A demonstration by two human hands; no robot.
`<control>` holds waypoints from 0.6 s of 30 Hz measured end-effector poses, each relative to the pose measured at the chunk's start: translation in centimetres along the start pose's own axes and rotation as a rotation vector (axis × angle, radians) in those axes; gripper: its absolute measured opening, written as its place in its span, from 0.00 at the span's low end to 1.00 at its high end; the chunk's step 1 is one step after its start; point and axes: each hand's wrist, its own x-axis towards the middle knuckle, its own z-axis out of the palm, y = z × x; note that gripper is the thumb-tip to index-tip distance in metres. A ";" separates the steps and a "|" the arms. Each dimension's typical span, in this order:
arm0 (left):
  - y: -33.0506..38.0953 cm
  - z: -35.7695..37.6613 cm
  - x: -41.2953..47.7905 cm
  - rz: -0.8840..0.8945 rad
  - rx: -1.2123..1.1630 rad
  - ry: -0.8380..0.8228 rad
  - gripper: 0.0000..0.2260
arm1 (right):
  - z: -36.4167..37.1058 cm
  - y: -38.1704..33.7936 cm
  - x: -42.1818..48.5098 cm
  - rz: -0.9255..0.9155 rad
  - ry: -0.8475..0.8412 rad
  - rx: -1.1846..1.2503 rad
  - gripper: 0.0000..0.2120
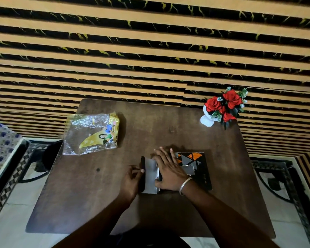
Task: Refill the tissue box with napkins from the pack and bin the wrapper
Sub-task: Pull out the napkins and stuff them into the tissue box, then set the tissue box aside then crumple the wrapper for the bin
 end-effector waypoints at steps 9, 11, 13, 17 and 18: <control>1.4 1.9 -0.4 0.088 0.180 -0.052 0.15 | -1.6 4.8 -1.8 0.594 0.429 0.148 0.29; 1.9 2.4 -0.6 0.101 0.197 -0.050 0.16 | -1.3 7.1 -2.7 0.830 0.478 0.235 0.30; 2.3 3.0 -0.9 0.123 0.158 -0.074 0.17 | -1.2 8.3 -3.5 0.953 0.426 0.413 0.28; 1.0 4.9 -0.1 0.111 0.055 -0.123 0.21 | -0.3 8.0 -4.3 0.995 0.384 0.758 0.23; 0.3 5.5 0.4 0.084 0.030 -0.113 0.21 | -0.1 7.8 -4.3 0.999 0.397 0.761 0.22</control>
